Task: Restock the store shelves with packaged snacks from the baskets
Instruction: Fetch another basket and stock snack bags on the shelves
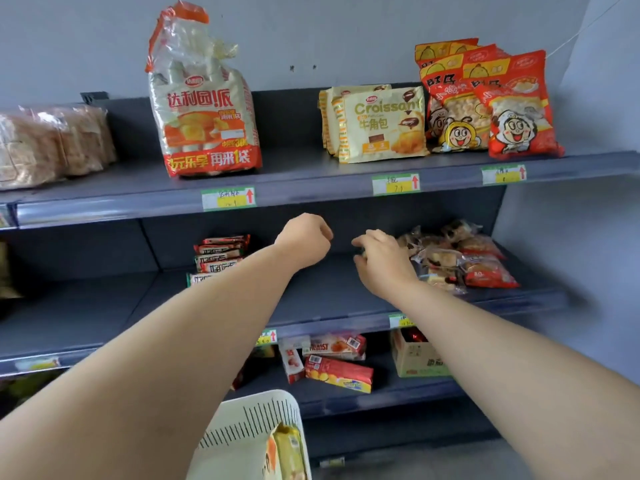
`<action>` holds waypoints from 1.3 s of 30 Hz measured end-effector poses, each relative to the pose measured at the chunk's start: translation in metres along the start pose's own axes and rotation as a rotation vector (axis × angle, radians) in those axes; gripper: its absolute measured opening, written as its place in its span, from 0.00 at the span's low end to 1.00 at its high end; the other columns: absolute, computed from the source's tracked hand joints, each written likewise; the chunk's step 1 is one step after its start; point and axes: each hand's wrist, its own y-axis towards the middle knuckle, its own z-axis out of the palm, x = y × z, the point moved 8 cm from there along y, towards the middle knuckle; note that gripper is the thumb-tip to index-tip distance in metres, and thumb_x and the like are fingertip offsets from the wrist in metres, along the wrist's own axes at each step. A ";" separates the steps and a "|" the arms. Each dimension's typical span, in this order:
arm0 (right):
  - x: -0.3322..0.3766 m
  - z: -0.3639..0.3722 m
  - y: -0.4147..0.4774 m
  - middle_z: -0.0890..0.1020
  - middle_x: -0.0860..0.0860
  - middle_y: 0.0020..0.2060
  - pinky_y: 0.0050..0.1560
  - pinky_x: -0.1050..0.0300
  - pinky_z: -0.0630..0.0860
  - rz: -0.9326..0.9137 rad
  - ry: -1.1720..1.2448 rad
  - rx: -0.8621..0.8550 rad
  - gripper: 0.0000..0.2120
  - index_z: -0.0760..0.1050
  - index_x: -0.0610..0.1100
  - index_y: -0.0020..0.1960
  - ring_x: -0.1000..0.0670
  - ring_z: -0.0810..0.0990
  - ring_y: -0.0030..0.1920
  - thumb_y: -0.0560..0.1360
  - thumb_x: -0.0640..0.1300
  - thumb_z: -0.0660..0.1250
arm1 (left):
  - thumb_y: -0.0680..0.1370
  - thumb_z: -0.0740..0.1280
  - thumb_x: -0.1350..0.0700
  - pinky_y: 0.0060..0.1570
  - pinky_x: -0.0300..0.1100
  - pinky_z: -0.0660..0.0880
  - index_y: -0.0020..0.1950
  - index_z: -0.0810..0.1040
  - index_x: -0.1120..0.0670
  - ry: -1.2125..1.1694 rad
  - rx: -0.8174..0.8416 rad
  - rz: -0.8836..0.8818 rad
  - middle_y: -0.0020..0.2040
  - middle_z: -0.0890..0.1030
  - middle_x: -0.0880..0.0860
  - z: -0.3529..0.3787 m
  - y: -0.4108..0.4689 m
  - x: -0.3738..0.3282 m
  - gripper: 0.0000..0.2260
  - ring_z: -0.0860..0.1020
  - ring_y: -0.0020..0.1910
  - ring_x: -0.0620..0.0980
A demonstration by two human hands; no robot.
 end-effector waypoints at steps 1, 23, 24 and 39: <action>0.004 0.007 -0.008 0.69 0.47 0.69 0.65 0.49 0.67 -0.006 -0.005 0.032 0.17 0.71 0.45 0.69 0.45 0.66 0.70 0.81 0.45 0.60 | 0.77 0.67 0.59 0.50 0.40 0.73 0.58 0.81 0.53 0.020 0.053 -0.024 0.59 0.81 0.51 0.007 -0.008 0.010 0.10 0.78 0.57 0.51; 0.028 0.230 -0.194 0.65 0.49 0.73 0.68 0.49 0.65 -0.010 0.004 0.741 0.17 0.71 0.48 0.69 0.47 0.62 0.74 0.81 0.47 0.58 | 0.79 0.63 0.56 0.48 0.43 0.72 0.61 0.80 0.62 0.017 0.489 -0.689 0.49 0.77 0.55 0.213 -0.204 0.285 0.15 0.73 0.46 0.51; 0.026 0.239 -0.197 0.65 0.49 0.73 0.68 0.49 0.65 0.015 -0.001 0.755 0.17 0.71 0.48 0.69 0.47 0.62 0.73 0.81 0.47 0.59 | 0.79 0.64 0.56 0.47 0.42 0.71 0.60 0.80 0.62 -0.002 0.520 -0.699 0.48 0.76 0.54 0.226 -0.204 0.294 0.14 0.73 0.46 0.51; 0.004 0.333 -0.239 0.72 0.53 0.70 0.68 0.51 0.66 0.175 -0.035 0.951 0.17 0.70 0.49 0.70 0.47 0.61 0.75 0.81 0.44 0.56 | 0.78 0.68 0.48 0.45 0.43 0.72 0.57 0.77 0.59 -0.062 0.767 -0.802 0.42 0.74 0.53 0.344 -0.209 0.359 0.15 0.73 0.43 0.51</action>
